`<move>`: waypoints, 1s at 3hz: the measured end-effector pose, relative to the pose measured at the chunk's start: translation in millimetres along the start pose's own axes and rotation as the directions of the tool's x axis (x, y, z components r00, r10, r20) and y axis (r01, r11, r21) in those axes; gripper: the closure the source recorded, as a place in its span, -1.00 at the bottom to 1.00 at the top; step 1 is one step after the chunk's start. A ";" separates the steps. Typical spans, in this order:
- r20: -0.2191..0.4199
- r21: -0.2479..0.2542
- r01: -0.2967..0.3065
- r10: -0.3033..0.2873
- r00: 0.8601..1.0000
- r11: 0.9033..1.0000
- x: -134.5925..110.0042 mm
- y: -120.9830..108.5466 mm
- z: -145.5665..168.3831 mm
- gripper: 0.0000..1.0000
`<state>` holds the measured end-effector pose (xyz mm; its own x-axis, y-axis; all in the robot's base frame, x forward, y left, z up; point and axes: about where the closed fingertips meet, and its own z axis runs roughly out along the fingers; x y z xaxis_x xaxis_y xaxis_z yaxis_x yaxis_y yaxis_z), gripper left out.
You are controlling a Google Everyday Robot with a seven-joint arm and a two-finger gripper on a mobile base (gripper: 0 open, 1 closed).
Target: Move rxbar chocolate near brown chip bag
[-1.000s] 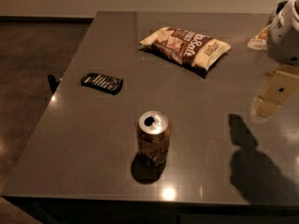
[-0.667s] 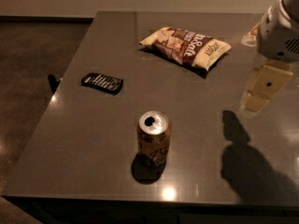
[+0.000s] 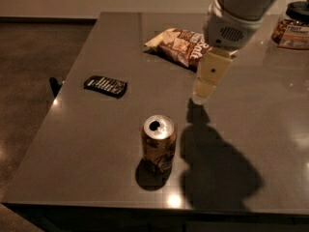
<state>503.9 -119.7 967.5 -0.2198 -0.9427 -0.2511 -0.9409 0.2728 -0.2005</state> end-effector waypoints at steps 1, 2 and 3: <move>0.018 -0.052 0.008 -0.007 1.000 0.999 -62.6 -8.2 43.1 -1.00; 0.022 -0.089 0.016 -0.014 1.000 0.996 -107.7 -6.9 75.6 -1.00; 0.023 -0.132 0.034 -0.031 0.999 0.991 -154.5 -1.3 107.3 -1.00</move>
Offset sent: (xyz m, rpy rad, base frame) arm 0.0689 0.1701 -0.0664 0.0414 0.1226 0.0584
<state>566.7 46.3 904.9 -0.1841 -0.9462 -0.2662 -0.9737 0.2126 -0.0820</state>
